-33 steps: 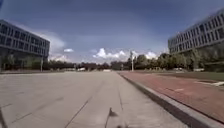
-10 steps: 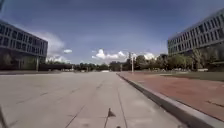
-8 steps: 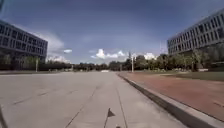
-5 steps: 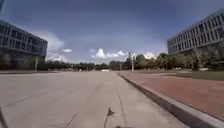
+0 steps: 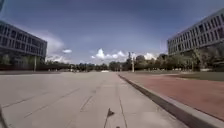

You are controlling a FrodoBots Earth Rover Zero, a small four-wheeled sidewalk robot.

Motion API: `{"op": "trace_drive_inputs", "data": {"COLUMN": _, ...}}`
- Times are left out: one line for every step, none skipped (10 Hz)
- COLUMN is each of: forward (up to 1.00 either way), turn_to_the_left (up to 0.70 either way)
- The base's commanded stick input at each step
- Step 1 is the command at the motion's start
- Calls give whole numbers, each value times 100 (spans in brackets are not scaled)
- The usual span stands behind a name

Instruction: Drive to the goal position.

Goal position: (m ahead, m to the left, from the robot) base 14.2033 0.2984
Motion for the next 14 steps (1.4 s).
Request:
{"op": "trace_drive_inputs", "data": {"forward": 70, "turn_to_the_left": 0}}
{"op": "trace_drive_inputs", "data": {"forward": 70, "turn_to_the_left": 0}}
{"op": "trace_drive_inputs", "data": {"forward": 70, "turn_to_the_left": 0}}
{"op": "trace_drive_inputs", "data": {"forward": 70, "turn_to_the_left": 0}}
{"op": "trace_drive_inputs", "data": {"forward": 70, "turn_to_the_left": 0}}
{"op": "trace_drive_inputs", "data": {"forward": 70, "turn_to_the_left": 0}}
{"op": "trace_drive_inputs", "data": {"forward": 70, "turn_to_the_left": 0}}
{"op": "trace_drive_inputs", "data": {"forward": 70, "turn_to_the_left": 0}}
{"op": "trace_drive_inputs", "data": {"forward": 70, "turn_to_the_left": 0}}
{"op": "trace_drive_inputs", "data": {"forward": 70, "turn_to_the_left": 0}}
{"op": "trace_drive_inputs", "data": {"forward": 70, "turn_to_the_left": 0}}
{"op": "trace_drive_inputs", "data": {"forward": 70, "turn_to_the_left": 0}}
{"op": "trace_drive_inputs", "data": {"forward": 70, "turn_to_the_left": 0}}
{"op": "trace_drive_inputs", "data": {"forward": 70, "turn_to_the_left": 0}}
